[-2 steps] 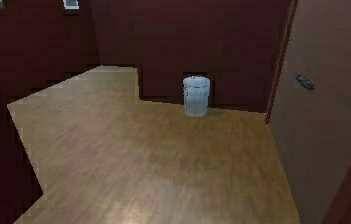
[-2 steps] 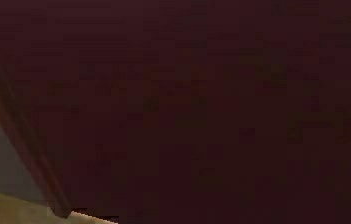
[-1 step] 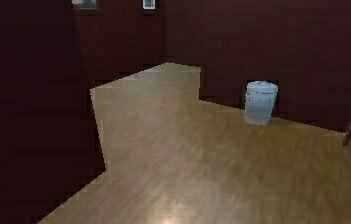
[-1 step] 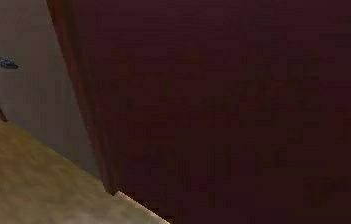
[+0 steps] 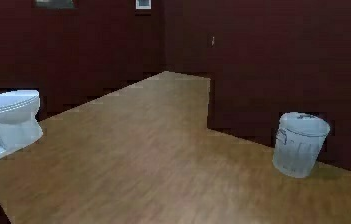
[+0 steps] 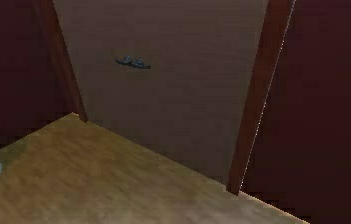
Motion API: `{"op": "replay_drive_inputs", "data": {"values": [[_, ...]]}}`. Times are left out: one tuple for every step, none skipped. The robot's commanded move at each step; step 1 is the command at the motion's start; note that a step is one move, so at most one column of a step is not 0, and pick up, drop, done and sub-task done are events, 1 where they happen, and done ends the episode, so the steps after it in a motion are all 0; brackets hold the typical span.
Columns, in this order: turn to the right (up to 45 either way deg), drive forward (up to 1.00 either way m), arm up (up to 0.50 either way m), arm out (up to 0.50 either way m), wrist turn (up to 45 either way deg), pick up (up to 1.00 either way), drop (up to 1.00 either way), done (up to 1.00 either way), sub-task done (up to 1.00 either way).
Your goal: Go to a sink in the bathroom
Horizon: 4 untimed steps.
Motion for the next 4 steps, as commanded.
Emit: {"op": "replay_drive_inputs", "data": {"values": [[-6.0, 0.00, 0.00, 0.00, 0.0, 0.00, 0.00, 0.00, 0.00], [0.0, 0.40, 0.00, 0.00, 0.0, 0.00, 0.00, 0.00, 0.00], [0.0, 1.00, 0.00, 0.00, 0.0, 0.00, 0.00, 0.00, 0.00], [0.0, 1.00, 0.00, 0.00, 0.0, 0.00, 0.00, 0.00, 0.00]]}}
